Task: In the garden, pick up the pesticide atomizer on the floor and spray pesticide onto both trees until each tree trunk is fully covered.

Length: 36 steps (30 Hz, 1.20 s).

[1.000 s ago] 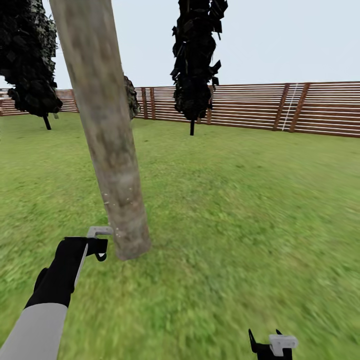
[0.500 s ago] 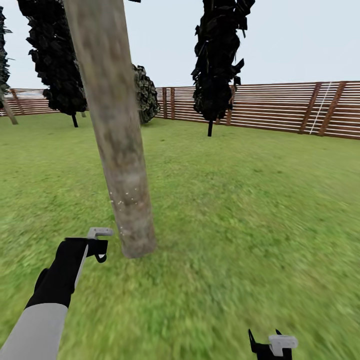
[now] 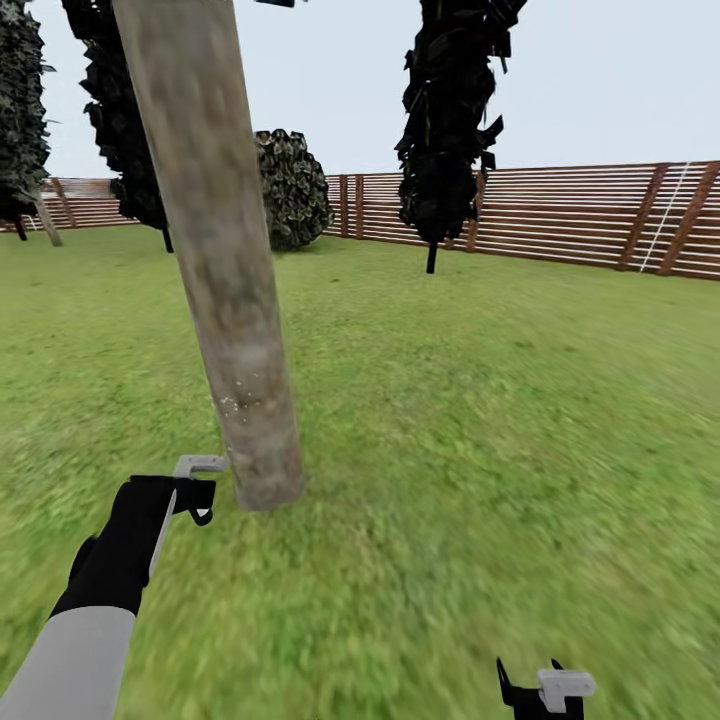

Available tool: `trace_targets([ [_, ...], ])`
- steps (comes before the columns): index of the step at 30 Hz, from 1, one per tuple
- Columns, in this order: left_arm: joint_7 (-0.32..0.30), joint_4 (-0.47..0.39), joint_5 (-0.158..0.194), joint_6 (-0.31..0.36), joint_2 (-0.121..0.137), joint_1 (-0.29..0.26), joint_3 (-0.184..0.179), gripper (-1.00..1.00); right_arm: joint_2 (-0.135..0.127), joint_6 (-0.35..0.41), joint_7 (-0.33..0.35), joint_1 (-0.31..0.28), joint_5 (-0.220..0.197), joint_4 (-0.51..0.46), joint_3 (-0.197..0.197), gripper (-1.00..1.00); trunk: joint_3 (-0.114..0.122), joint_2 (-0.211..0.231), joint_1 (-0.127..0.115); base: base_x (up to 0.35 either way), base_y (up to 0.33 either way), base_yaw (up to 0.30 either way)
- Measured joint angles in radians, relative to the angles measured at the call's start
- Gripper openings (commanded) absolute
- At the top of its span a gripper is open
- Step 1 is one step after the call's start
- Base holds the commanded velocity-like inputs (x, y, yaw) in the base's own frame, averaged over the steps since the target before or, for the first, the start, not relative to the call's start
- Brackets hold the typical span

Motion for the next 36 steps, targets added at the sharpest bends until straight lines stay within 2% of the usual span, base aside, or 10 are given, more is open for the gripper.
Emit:
trace_targets([
  [6, 0.0, 0.013, 0.0, 0.0, 0.001, 0.0, 0.0, -1.0, 0.0, 0.0, 0.0, 0.0, 0.0, 0.0, 0.0, 1.0, 0.0, 0.0, 0.0, 0.045, -0.274, 0.267],
  [12, 0.001, 0.106, -0.004, -0.008, 0.001, 0.011, -0.002, -1.0, 0.0, 0.0, 0.0, 0.0, 0.0, 0.0, 0.0, 1.0, 0.0, 0.0, 0.0, 0.093, -0.274, 0.035],
  [16, 0.002, 0.112, -0.004, -0.009, 0.001, 0.012, -0.001, -1.0, 0.0, 0.0, 0.001, 0.0, 0.0, 0.0, 0.0, 1.0, 0.0, 0.0, 0.0, 0.1, -0.274, 0.013],
  [21, 0.003, 0.122, -0.005, -0.009, 0.004, 0.016, 0.002, -1.0, 0.0, 0.0, 0.0, 0.0, 0.0, 0.0, 0.0, 1.0, 0.0, 0.0, 0.0, 0.125, -0.272, 0.235],
  [23, 0.003, 0.129, -0.006, -0.011, 0.004, 0.03, 0.003, -1.0, 0.0, 0.0, 0.0, 0.0, 0.0, 0.0, 0.0, 1.0, 0.0, 0.0, 0.0, 0.183, -0.242, 0.276],
  [24, 0.003, 0.14, -0.008, -0.013, 0.007, 0.055, 0.005, -1.0, 0.0, 0.0, 0.001, 0.0, 0.0, 0.0, 0.0, 1.0, 0.0, 0.0, 0.0, 0.21, -0.225, 0.278],
  [28, 0.002, 0.152, -0.004, -0.014, 0.006, 0.067, 0.005, -1.0, 0.0, 0.0, 0.001, 0.0, 0.0, 0.0, 0.0, 1.0, 0.0, 0.0, 0.0, 0.225, -0.21, 0.235],
  [36, 0.003, 0.157, -0.004, -0.019, 0.005, 0.07, 0.004, -1.0, -0.005, 0.0, 0.0, 0.0, 0.0, 0.0, 0.0, 1.0, 0.0, 0.0, 0.0, 0.24, -0.195, 0.016],
])
